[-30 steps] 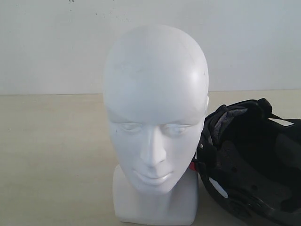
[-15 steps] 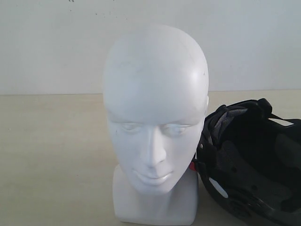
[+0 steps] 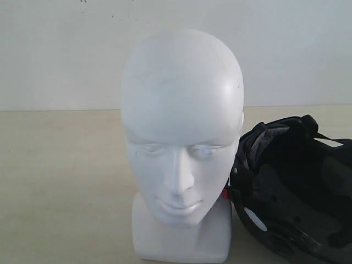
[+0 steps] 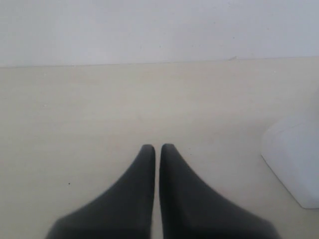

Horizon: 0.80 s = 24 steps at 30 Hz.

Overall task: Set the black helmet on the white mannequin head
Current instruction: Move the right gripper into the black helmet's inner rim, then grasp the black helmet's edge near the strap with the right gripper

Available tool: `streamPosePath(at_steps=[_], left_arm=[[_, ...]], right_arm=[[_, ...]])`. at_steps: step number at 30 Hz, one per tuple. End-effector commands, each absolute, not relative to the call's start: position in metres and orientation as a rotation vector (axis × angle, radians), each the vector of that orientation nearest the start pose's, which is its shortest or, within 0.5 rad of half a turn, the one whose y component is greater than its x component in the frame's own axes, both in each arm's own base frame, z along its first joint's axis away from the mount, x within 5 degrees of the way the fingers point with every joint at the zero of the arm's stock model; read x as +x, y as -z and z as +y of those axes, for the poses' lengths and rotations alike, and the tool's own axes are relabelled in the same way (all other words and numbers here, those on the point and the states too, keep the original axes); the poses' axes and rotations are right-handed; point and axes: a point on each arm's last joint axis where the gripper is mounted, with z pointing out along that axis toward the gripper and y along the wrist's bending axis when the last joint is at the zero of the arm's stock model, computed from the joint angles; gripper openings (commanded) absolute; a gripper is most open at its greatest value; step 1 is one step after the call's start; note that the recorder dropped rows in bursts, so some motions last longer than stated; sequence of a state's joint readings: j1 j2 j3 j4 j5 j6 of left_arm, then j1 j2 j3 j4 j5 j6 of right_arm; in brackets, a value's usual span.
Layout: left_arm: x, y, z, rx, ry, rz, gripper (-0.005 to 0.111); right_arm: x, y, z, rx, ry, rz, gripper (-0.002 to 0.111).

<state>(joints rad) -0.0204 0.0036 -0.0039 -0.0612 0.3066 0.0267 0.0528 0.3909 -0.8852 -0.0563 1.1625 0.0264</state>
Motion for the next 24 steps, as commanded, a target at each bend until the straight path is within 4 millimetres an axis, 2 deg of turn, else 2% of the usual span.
streamPosePath(at_steps=[1, 3, 5, 7, 9, 11, 12, 14, 15, 17, 19, 24], left_arm=[[0.054, -0.186, -0.003, 0.003, 0.054, 1.78, 0.004], [0.054, -0.186, -0.003, 0.003, 0.054, 1.78, 0.004], [0.054, -0.186, -0.003, 0.003, 0.054, 1.78, 0.004], [0.054, -0.186, -0.003, 0.003, 0.054, 1.78, 0.004], [0.054, -0.186, -0.003, 0.003, 0.054, 1.78, 0.004], [0.054, -0.186, -0.003, 0.003, 0.054, 1.78, 0.004], [0.054, -0.186, -0.003, 0.003, 0.054, 1.78, 0.004], [0.054, -0.186, -0.003, 0.003, 0.054, 1.78, 0.004], [0.054, -0.186, -0.003, 0.003, 0.054, 1.78, 0.004], [0.054, -0.186, -0.003, 0.003, 0.054, 1.78, 0.004], [0.054, -0.186, -0.003, 0.003, 0.054, 1.78, 0.004], [0.054, -0.186, -0.003, 0.003, 0.054, 1.78, 0.004]], right_arm=[[0.034, -0.371, 0.004, -0.101, -0.048, 2.24, 0.0], [0.036, -0.371, 0.017, -0.336, -0.126, 2.221, 0.0], [0.04, -0.368, 0.029, -0.499, -0.237, 2.196, 0.0], [0.047, -0.363, 0.038, -0.618, -0.323, 2.187, 0.001], [0.06, -0.357, 0.041, -0.637, -0.364, 2.237, 0.008], [0.074, -0.347, 0.042, -0.658, -0.384, 2.306, 0.025], [0.08, -0.342, 0.043, -0.692, -0.388, 2.33, 0.037], [0.09, -0.33, 0.046, -0.838, -0.383, 2.353, 0.063], [0.097, -0.316, 0.051, -1.015, -0.396, 2.346, 0.075], [0.106, -0.296, 0.057, -1.123, -0.431, 2.41, 0.071], [0.121, -0.284, 0.063, -1.099, -0.441, 2.41, 0.069], [0.14, -0.271, 0.079, -1.18, -0.482, 2.389, 0.069]])
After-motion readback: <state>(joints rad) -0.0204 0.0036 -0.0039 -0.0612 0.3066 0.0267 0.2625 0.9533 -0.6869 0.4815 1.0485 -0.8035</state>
